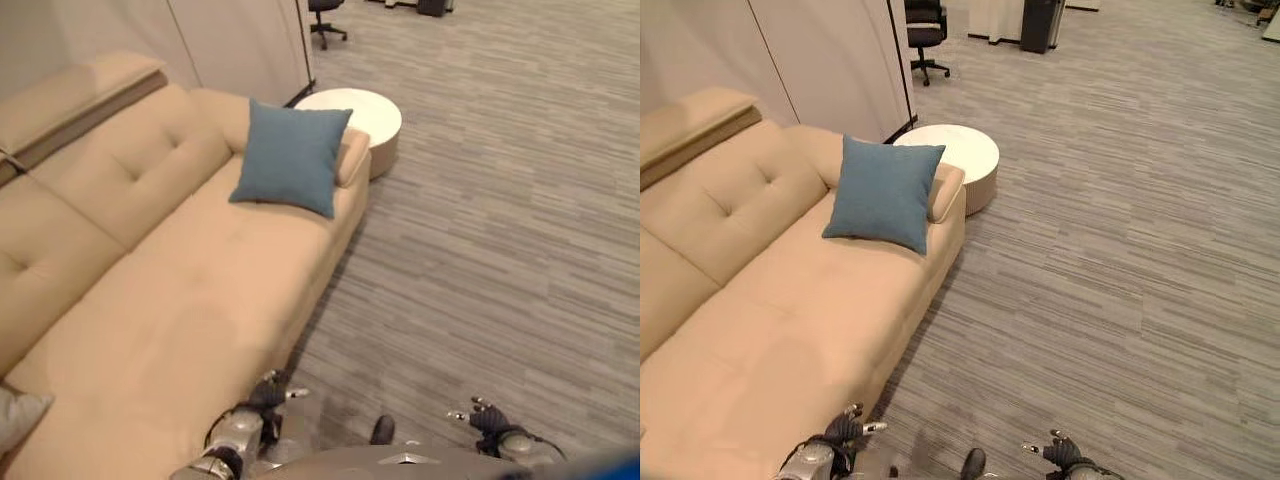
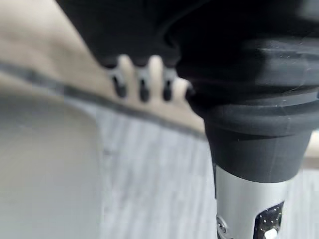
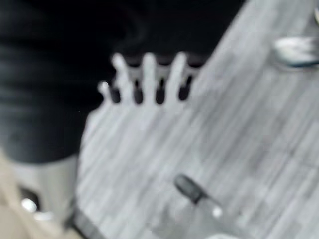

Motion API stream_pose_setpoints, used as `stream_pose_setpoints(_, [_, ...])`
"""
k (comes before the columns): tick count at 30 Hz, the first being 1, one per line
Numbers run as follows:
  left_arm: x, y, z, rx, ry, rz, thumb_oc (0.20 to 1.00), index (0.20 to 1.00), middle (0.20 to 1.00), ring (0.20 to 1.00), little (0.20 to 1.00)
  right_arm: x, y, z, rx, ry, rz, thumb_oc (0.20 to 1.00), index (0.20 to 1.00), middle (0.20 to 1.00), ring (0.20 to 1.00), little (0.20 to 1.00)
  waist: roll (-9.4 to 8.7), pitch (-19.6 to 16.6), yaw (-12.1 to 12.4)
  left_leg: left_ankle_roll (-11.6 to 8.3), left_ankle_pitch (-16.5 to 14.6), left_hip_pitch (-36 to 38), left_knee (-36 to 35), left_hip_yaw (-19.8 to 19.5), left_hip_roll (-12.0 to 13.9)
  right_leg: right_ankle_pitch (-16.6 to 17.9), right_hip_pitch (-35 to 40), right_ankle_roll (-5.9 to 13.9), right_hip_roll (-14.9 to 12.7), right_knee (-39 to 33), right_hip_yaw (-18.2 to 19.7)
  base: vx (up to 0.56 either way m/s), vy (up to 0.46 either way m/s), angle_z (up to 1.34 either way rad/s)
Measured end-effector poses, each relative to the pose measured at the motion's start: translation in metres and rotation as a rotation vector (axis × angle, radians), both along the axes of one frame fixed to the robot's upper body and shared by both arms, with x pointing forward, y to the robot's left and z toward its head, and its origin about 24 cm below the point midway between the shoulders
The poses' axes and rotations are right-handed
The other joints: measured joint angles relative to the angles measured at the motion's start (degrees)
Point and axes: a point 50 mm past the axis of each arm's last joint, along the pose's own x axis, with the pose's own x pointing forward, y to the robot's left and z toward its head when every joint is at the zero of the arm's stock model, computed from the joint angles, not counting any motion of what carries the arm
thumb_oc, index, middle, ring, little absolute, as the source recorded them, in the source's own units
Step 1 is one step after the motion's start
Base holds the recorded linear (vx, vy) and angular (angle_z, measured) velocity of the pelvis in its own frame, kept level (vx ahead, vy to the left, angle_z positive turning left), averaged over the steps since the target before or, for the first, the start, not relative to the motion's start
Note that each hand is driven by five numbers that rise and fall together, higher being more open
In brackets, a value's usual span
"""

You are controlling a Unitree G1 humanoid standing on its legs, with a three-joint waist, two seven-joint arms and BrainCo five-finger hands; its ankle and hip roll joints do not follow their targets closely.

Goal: Pick up all the scattered cushions and arrange them neatly on the sofa.

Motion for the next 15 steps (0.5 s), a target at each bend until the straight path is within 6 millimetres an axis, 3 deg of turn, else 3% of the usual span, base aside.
stream_pose_setpoints(1, [0.001,0.000,0.000,0.001,-0.003,-0.006,1.000,1.000,1.000,1.000,1.000,0.001,-0.001,0.000,-0.002,-0.004,0.001,1.000,1.000,1.000,1.000,1.000,0.27,0.1,-0.2,0.45,0.3,-0.2,-5.6,1.4,0.2,-1.0,0.6,0.47,0.5,0.0,-0.2,0.24,0.008,0.08])
stream_pose_setpoints(2, [-0.002,0.000,0.000,0.003,0.001,-0.006,1.000,1.000,1.000,1.000,1.000,-0.001,-0.001,0.000,-0.003,0.005,-0.001,1.000,1.000,1.000,1.000,1.000,0.33,0.0,-0.2,0.98,1.3,0.9,-16.1,3.2,0.2,-2.1,1.0,1.44,1.0,0.0,-0.1,0.23,0.005,0.06])
stream_pose_setpoints(3, [-0.001,-0.001,0.000,-0.002,-0.005,-0.006,1.000,1.000,1.000,1.000,1.000,-0.003,-0.002,-0.001,-0.006,0.011,-0.004,1.000,1.000,1.000,1.000,1.000,0.96,0.2,-0.1,1.24,4.7,2.1,-28.3,5.6,0.2,-2.4,1.6,1.89,2.1,0.0,-0.3,0.22,-0.003,0.00])
stream_pose_setpoints(4, [0.004,-0.003,0.002,-0.008,-0.021,0.002,1.000,1.000,1.000,1.000,1.000,-0.006,-0.003,-0.001,-0.008,0.021,-0.006,1.000,1.000,1.000,1.000,1.000,1.94,0.8,0.0,1.07,7.1,1.4,-31.4,6.3,0.5,-3.1,2.6,1.28,3.1,0.0,-0.9,0.45,0.007,0.04])
stream_pose_setpoints(5, [0.003,-0.002,0.002,-0.002,-0.016,-0.004,1.000,1.000,1.000,1.000,1.000,-0.011,0.000,-0.004,-0.002,0.041,-0.007,1.000,1.000,1.000,1.000,1.000,2.69,0.5,0.2,0.88,10.0,0.2,-32.3,9.9,1.0,-4.9,5.1,1.12,4.5,0.0,-1.8,0.43,0.019,0.10])
stream_pose_setpoints(7, [0.001,0.000,0.001,-0.001,-0.010,0.000,1.000,1.000,1.000,1.000,1.000,-0.015,0.000,-0.005,-0.001,0.054,-0.011,1.000,1.000,1.000,1.000,1.000,2.73,0.4,0.1,1.35,10.1,0.5,-30.9,13.5,1.3,-6.2,6.8,1.49,4.6,0.0,-2.4,0.40,0.049,0.07])
stream_pose_setpoints(8, [0.000,0.001,0.001,0.000,-0.009,0.011,1.000,1.000,1.000,1.000,1.000,-0.017,0.001,-0.006,0.000,0.061,-0.010,1.000,1.000,1.000,1.000,1.000,2.43,-0.1,0.5,2.21,9.8,1.3,-28.8,13.0,0.8,-7.6,8.1,2.50,4.5,0.3,-1.9,0.23,0.042,-0.11])
stream_pose_setpoints(9, [-0.007,0.004,-0.001,0.002,0.008,0.024,1.000,1.000,1.000,1.000,1.000,-0.021,0.002,-0.007,0.001,0.077,-0.002,1.000,1.000,1.000,1.000,1.000,2.35,-1.5,0.8,3.84,8.9,3.2,-27.9,10.8,0.0,-9.0,9.3,3.95,4.3,1.3,-1.2,0.31,0.099,-0.10])
stream_pose_setpoints(10, [-0.013,0.006,-0.004,0.009,0.029,0.022,1.000,1.000,1.000,1.000,1.000,-0.024,0.003,-0.008,0.004,0.088,-0.001,1.000,1.000,1.000,1.000,1.000,2.02,-2.0,0.6,9.71,9.6,4.8,-29.0,10.1,-0.5,-10.4,9.8,5.20,3.8,3.5,-1.1,0.40,0.189,0.02])
stream_pose_setpoints(11, [-0.010,0.011,-0.002,0.027,0.030,0.011,1.000,1.000,1.000,1.000,1.000,-0.022,0.007,-0.009,0.014,0.081,0.006,1.000,1.000,1.000,1.000,1.000,1.64,-2.4,0.9,11.41,7.5,8.0,-30.7,9.8,-1.7,-12.4,8.1,8.20,0.9,13.7,-0.9,0.40,0.188,0.07])
stream_pose_setpoints(13, [-0.019,0.013,-0.005,0.033,0.064,0.011,1.000,1.000,1.000,1.000,1.000,-0.016,0.005,-0.007,0.008,0.065,0.010,1.000,1.000,1.000,1.000,1.000,3.24,-2.8,1.3,11.94,6.7,11.7,-32.9,9.6,-1.8,-13.0,-0.4,11.76,-4.1,36.0,0.5,0.24,0.123,0.15])
stream_pose_setpoints(15, [-0.020,0.021,-0.004,0.057,0.067,0.004,1.000,1.000,1.000,1.000,1.000,-0.019,0.009,-0.008,0.022,0.064,0.015,1.000,1.000,1.000,1.000,1.000,2.65,-3.3,1.6,12.20,5.4,12.6,-32.8,8.6,-3.5,-14.2,-4.5,14.53,-7.4,43.8,1.4,0.23,0.081,0.51])
